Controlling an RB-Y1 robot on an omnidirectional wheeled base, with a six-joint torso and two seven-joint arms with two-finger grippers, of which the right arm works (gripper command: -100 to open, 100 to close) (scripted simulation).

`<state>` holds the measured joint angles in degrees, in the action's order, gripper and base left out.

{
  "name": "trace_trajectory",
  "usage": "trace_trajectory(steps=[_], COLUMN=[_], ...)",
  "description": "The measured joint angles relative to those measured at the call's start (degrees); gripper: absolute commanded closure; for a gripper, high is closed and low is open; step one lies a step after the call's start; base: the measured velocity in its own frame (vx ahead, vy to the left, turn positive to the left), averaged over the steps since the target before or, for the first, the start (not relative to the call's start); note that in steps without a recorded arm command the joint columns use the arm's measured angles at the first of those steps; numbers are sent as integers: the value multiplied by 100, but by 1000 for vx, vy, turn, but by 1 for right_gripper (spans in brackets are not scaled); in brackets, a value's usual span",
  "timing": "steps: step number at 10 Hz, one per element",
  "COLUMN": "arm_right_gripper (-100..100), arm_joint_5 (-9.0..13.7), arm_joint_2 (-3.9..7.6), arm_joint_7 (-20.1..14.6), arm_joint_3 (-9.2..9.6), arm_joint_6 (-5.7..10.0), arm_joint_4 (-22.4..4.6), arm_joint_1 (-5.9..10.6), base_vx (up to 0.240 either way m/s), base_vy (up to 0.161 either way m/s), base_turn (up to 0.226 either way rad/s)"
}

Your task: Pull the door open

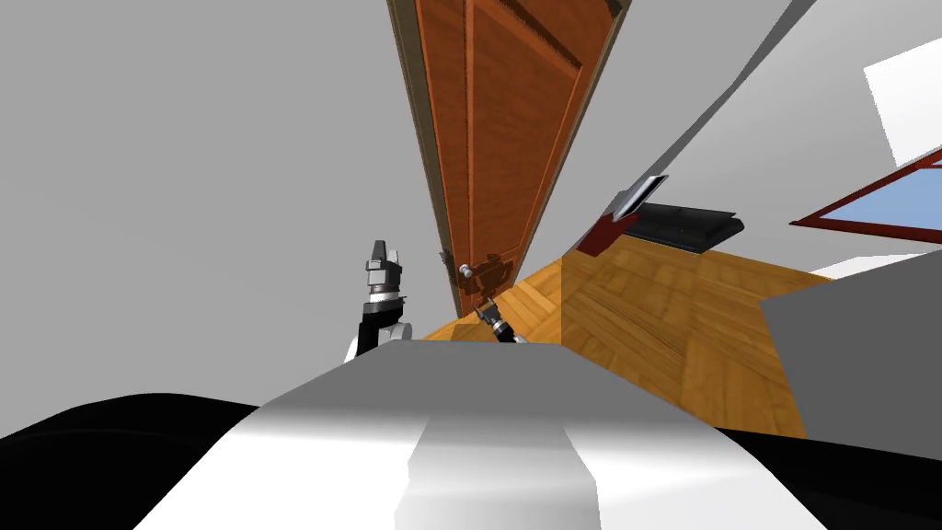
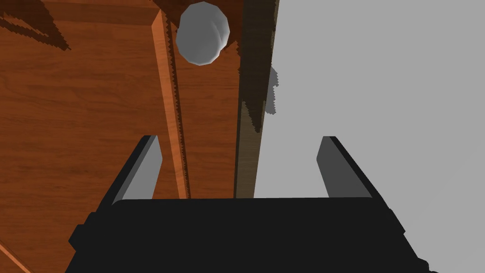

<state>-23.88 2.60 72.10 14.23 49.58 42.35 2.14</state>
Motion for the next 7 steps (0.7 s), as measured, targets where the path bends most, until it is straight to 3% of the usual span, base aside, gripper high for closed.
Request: trace_trajectory(steps=[7], arm_right_gripper=[-100], arm_joint_5=[898], arm_joint_2=[76], arm_joint_7=[507], arm_joint_3=[-298], arm_joint_6=[63], arm_joint_4=[-614], arm_joint_1=[486], base_vx=[-21], base_vy=[38], base_turn=[187])
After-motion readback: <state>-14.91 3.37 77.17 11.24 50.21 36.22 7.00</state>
